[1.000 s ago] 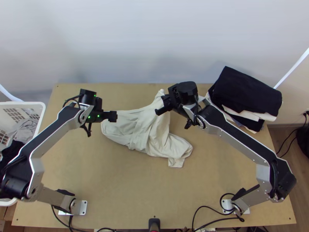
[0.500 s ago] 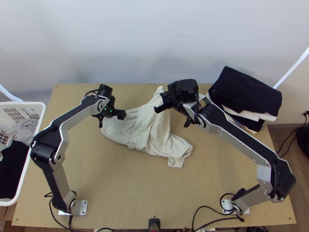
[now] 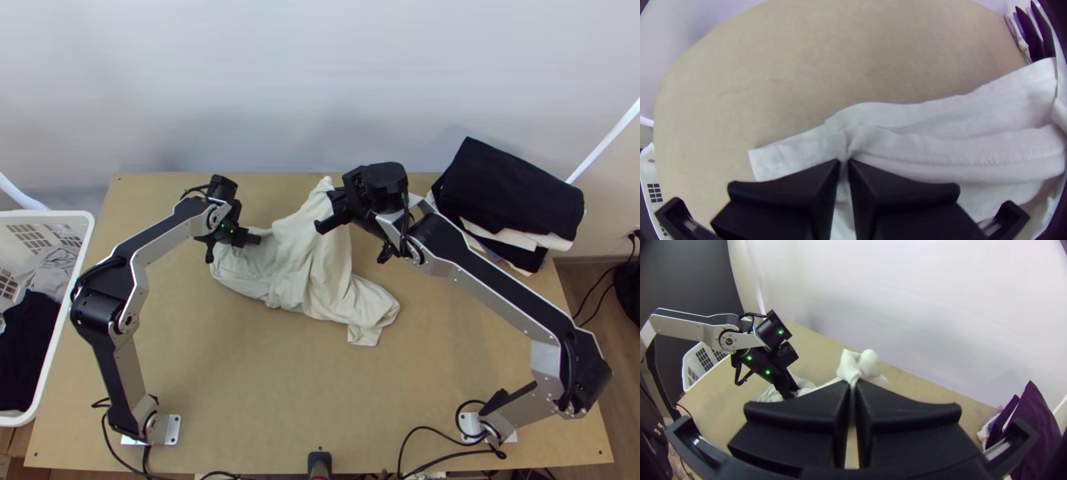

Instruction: Fold the t-shirt

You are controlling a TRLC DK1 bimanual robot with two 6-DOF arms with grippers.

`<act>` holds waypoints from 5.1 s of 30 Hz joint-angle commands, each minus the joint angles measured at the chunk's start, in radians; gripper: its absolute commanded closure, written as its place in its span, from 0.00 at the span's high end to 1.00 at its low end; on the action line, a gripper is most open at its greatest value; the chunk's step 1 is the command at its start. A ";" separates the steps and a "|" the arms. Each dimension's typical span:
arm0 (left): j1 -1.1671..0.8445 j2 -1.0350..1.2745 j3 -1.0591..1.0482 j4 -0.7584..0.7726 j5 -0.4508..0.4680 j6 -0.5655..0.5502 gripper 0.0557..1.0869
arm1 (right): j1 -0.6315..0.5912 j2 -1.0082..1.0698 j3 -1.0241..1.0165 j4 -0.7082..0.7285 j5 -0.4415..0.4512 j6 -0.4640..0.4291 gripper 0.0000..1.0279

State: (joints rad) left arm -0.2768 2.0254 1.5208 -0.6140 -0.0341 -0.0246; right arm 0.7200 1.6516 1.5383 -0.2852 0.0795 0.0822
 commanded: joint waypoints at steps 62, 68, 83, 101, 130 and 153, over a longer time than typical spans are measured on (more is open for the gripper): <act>0.272 -0.616 -0.352 -0.162 0.037 -0.017 0.03 | -0.166 0.830 0.803 -0.500 -0.297 0.430 0.40; 0.271 -0.623 -0.350 -0.174 0.037 -0.026 0.03 | -0.165 0.856 0.799 -0.496 -0.305 0.430 0.40; 0.261 -0.633 -0.349 -0.178 0.037 -0.047 0.03 | -0.131 0.872 0.790 -0.491 -0.310 0.433 0.40; 0.257 -0.626 -0.327 -0.178 0.037 -0.051 0.03 | -0.129 0.910 0.790 -0.422 -0.308 0.430 0.40; 0.352 -0.640 -0.258 -0.158 0.022 -0.100 0.03 | -0.300 0.343 0.603 -0.436 -0.299 0.407 0.03; 0.393 -0.857 0.130 -0.170 0.030 -0.344 0.03 | -0.237 -0.107 0.599 -0.308 -0.297 0.413 0.03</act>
State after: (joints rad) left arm 0.1116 1.2537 1.6218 -0.7986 -0.0048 -0.3290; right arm 0.4896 1.6424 2.1750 -0.6609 -0.2249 0.4973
